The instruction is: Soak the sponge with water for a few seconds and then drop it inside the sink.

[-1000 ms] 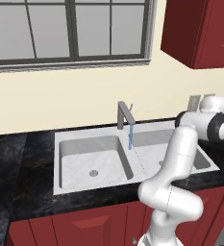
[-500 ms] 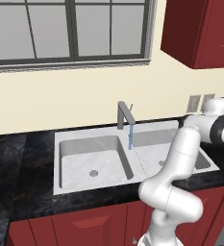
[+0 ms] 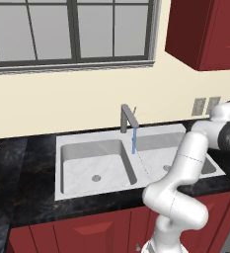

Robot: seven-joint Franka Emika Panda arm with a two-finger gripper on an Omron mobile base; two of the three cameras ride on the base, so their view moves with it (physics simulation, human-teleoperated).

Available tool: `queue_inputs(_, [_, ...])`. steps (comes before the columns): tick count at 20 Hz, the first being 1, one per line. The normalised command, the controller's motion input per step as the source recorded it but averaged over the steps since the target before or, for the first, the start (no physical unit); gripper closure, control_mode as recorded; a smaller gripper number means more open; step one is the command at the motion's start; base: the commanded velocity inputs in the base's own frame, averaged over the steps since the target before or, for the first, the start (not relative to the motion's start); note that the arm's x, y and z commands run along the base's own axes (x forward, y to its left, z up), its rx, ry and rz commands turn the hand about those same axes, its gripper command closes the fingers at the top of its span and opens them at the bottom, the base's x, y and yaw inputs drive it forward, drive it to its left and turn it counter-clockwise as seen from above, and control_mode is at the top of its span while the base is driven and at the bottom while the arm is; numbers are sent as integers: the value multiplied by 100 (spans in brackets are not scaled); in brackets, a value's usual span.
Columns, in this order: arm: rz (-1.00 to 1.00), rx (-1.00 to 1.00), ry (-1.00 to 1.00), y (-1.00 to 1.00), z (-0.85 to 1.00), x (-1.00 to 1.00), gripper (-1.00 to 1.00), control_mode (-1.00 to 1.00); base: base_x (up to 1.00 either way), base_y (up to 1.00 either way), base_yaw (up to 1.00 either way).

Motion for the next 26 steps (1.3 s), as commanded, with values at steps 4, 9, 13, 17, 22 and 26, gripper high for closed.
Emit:
queue_inputs(4, [0,0,0,0,-23,0,-100,-100,0,0,0])
queue_inputs(9, [0,0,0,0,-35,0,-100,-100,0,0,0])
queue_inputs(13, [0,0,0,0,-38,0,-100,-100,0,0,0])
queue_inputs(17, [0,0,0,0,-35,0,-100,-100,0,0,0])
queue_inputs(22, [0,0,0,0,-31,0,-100,-100,0,0,0])
queue_inputs(26, [0,0,0,0,-12,0,-100,-100,0,0,0])
